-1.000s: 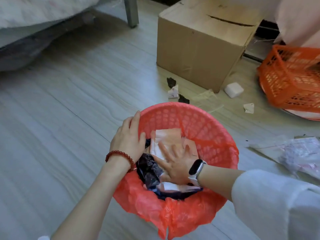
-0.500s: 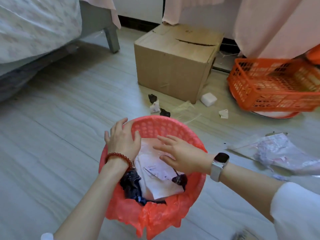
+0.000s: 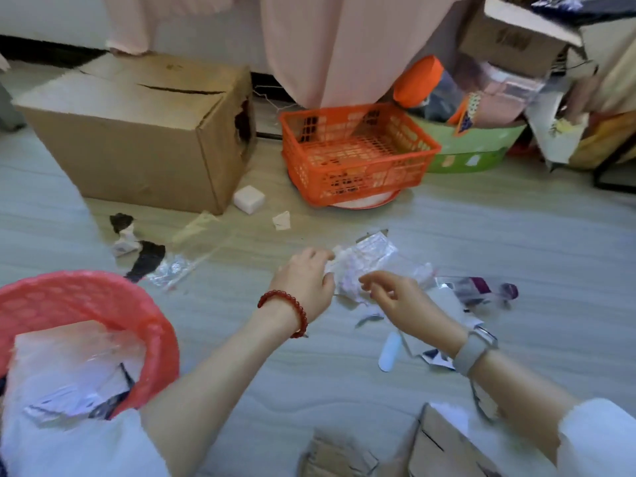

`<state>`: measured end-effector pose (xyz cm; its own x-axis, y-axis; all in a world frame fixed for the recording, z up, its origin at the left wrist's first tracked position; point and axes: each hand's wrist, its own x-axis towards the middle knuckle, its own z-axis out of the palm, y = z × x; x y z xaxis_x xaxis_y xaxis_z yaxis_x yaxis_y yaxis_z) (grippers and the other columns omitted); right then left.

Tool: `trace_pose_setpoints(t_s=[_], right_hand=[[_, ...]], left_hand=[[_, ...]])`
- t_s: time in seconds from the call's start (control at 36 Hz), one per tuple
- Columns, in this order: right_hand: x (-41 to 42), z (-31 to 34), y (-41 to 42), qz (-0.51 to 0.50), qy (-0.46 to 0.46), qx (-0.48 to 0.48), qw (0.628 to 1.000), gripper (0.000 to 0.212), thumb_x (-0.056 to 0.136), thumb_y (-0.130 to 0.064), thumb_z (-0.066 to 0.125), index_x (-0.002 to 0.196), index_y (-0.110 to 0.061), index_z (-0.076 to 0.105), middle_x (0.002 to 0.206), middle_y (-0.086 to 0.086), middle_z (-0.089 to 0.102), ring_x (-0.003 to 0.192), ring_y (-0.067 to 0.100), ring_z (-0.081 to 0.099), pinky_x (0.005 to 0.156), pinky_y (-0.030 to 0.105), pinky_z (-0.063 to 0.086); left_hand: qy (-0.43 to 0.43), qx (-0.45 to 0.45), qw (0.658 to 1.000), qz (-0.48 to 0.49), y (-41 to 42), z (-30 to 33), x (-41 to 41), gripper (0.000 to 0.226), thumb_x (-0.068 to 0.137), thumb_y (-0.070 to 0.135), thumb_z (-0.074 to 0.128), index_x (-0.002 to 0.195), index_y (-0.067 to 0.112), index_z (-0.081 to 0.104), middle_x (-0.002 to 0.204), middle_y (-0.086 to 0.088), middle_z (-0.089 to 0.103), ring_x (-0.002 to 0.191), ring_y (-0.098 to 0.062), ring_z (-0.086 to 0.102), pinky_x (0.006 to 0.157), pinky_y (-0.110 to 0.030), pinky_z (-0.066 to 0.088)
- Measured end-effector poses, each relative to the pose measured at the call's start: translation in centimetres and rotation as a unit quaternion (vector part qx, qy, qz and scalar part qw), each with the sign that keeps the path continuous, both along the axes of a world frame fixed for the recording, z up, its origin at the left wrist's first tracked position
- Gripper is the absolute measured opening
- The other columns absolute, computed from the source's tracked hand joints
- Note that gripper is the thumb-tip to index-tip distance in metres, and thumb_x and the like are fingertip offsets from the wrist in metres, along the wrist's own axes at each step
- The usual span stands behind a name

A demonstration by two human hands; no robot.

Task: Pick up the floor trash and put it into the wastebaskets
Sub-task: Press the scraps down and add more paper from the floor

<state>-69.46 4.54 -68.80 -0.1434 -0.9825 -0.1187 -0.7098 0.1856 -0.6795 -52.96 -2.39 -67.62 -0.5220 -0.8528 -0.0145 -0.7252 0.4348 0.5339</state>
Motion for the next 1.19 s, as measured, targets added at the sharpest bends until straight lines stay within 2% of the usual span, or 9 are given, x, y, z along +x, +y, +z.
trace_pose_setpoints(t_s=[0.17,0.28,0.44,0.61,0.75,0.86,0.92,1.03,1.19], right_hand=[[-11.7,-8.0,8.3,-0.091,0.067,0.123,0.986,0.030,0.093,-0.013,0.044,0.119,-0.012,0.059,0.124,0.004,0.061,0.114,0.019,0.055,0.094,0.024,0.038],[-17.1,-12.3,13.3,-0.136,0.183,0.162,0.960,0.036,0.081,-0.036,0.038,0.099,-0.022,0.066,0.112,0.005,0.064,0.102,0.029,0.060,0.084,0.039,0.050],[-19.5,-16.1,14.7,-0.137,0.228,0.168,0.949,0.067,0.083,-0.056,0.049,0.139,-0.023,0.034,0.150,0.005,0.028,0.137,0.029,0.024,0.109,0.043,0.025],[-19.6,-18.6,10.8,-0.144,0.252,0.184,0.939,0.087,0.078,-0.066,0.050,0.142,-0.016,0.020,0.153,0.005,0.015,0.143,0.029,0.007,0.111,0.053,0.015],[-18.6,-20.5,10.1,-0.137,0.267,0.158,0.941,0.065,0.080,-0.045,0.062,0.130,-0.010,0.041,0.143,0.011,0.032,0.138,0.030,0.020,0.107,0.045,0.020],[-17.9,-21.7,11.3,-0.157,0.287,0.070,0.942,0.039,0.062,-0.027,0.080,0.090,-0.006,0.062,0.103,0.013,0.061,0.095,0.034,0.059,0.077,0.039,0.046],[-17.8,-22.0,12.1,-0.146,0.309,0.057,0.938,0.034,0.052,-0.017,0.081,0.077,-0.010,0.059,0.092,0.009,0.062,0.082,0.029,0.057,0.070,0.034,0.040],[-18.6,-22.1,13.5,-0.129,0.309,0.033,0.942,0.033,0.045,-0.004,0.075,0.072,-0.008,0.056,0.090,0.010,0.062,0.080,0.029,0.052,0.066,0.034,0.037],[-20.3,-19.3,14.2,-0.196,0.121,-0.021,0.973,0.024,0.066,0.008,0.063,0.077,-0.007,0.047,0.102,0.017,0.061,0.098,0.037,0.055,0.076,0.033,0.038]], left_hand=[[-0.122,0.095,0.977,-0.147,3.8,-7.3,-10.0,0.043,0.092,0.021,0.042,0.135,0.018,0.038,0.140,-0.005,0.039,0.126,-0.025,0.039,0.101,-0.038,0.038],[-0.165,0.155,0.962,-0.154,6.1,-12.4,-13.5,0.049,0.091,0.025,0.045,0.138,0.019,0.032,0.146,-0.007,0.029,0.133,-0.027,0.029,0.105,-0.041,0.035],[-0.223,0.199,0.952,-0.063,8.1,-17.3,-15.7,0.070,0.091,0.033,0.049,0.146,0.024,0.008,0.156,-0.002,0.000,0.142,-0.025,0.004,0.109,-0.042,0.028],[-0.229,0.153,0.961,0.033,7.9,-20.0,-15.9,0.061,0.089,0.041,0.051,0.140,0.021,0.025,0.148,-0.004,0.021,0.133,-0.028,0.022,0.101,-0.041,0.030],[-0.226,0.136,0.960,0.089,7.4,-21.1,-16.5,0.049,0.084,0.039,0.058,0.126,0.017,0.043,0.128,-0.007,0.041,0.119,-0.026,0.037,0.094,-0.039,0.032],[-0.214,0.156,0.959,0.105,7.6,-21.4,-17.6,0.037,0.087,0.027,0.058,0.120,0.015,0.047,0.124,-0.007,0.048,0.119,-0.025,0.041,0.095,-0.039,0.032],[-0.223,0.151,0.958,0.102,7.5,-21.4,-17.9,0.035,0.087,0.025,0.057,0.120,0.016,0.048,0.124,-0.006,0.049,0.119,-0.024,0.041,0.095,-0.038,0.032],[-0.230,0.164,0.955,0.095,7.2,-21.3,-17.8,0.035,0.086,0.024,0.059,0.120,0.018,0.049,0.125,-0.007,0.045,0.121,-0.025,0.038,0.097,-0.040,0.032],[-0.162,0.173,0.967,0.094,7.9,-21.2,-17.0,0.019,0.083,0.005,0.049,0.094,0.018,0.039,0.100,-0.008,0.054,0.099,-0.029,0.049,0.085,-0.038,0.036]])
